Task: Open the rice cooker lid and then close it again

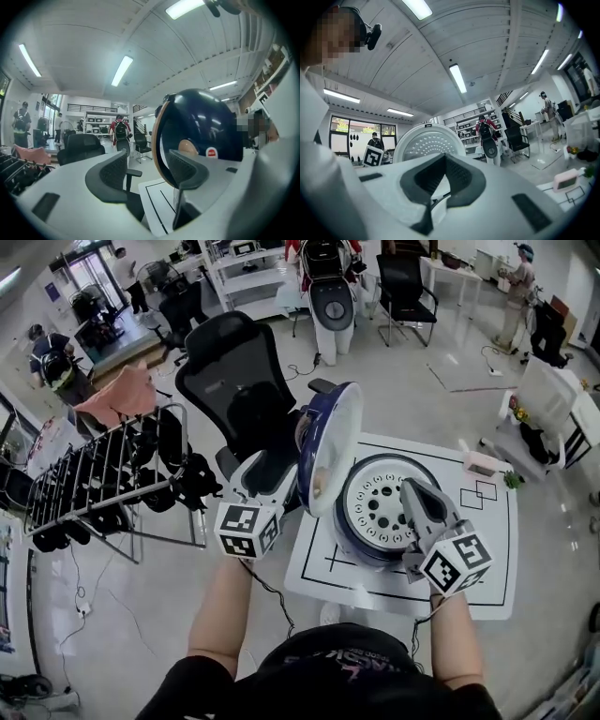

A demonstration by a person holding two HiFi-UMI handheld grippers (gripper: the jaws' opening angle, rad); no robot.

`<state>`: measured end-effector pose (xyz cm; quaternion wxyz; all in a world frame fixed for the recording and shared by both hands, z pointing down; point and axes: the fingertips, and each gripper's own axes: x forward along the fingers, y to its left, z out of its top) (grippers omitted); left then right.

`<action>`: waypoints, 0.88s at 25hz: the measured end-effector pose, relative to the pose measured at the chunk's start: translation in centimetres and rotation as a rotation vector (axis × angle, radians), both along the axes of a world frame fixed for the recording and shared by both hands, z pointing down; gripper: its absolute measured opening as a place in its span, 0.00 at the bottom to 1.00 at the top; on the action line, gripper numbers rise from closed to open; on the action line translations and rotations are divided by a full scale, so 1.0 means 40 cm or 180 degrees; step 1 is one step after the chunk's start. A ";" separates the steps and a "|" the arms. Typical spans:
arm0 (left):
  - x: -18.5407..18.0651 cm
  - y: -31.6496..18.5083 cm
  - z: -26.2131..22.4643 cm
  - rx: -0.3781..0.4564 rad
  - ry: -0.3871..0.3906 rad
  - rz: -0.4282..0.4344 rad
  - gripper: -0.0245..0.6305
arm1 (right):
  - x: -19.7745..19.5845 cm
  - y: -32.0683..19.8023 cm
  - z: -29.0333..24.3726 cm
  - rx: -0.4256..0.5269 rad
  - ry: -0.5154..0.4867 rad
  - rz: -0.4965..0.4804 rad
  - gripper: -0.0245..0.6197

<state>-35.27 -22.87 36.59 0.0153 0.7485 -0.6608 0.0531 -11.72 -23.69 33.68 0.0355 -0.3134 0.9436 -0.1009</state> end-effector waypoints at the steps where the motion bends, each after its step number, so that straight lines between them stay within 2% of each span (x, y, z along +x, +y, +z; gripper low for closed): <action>1: 0.002 0.021 -0.001 0.0004 0.0005 -0.0064 0.45 | 0.007 0.008 0.000 -0.0004 -0.0006 -0.0043 0.04; 6: 0.027 0.135 -0.012 0.0052 0.0021 -0.0354 0.46 | 0.043 0.054 -0.002 0.0005 -0.0019 -0.0254 0.04; 10: 0.093 0.229 -0.031 0.0121 0.0033 -0.0478 0.46 | 0.082 0.101 0.000 -0.0007 -0.0049 -0.0415 0.04; 16: 0.254 0.331 -0.058 0.0183 0.0061 -0.0401 0.46 | 0.145 0.169 -0.004 0.0000 -0.0064 -0.0602 0.04; 22: 0.420 0.387 -0.037 0.0130 0.0103 -0.0271 0.46 | 0.218 0.214 0.008 -0.0018 -0.0093 -0.0709 0.04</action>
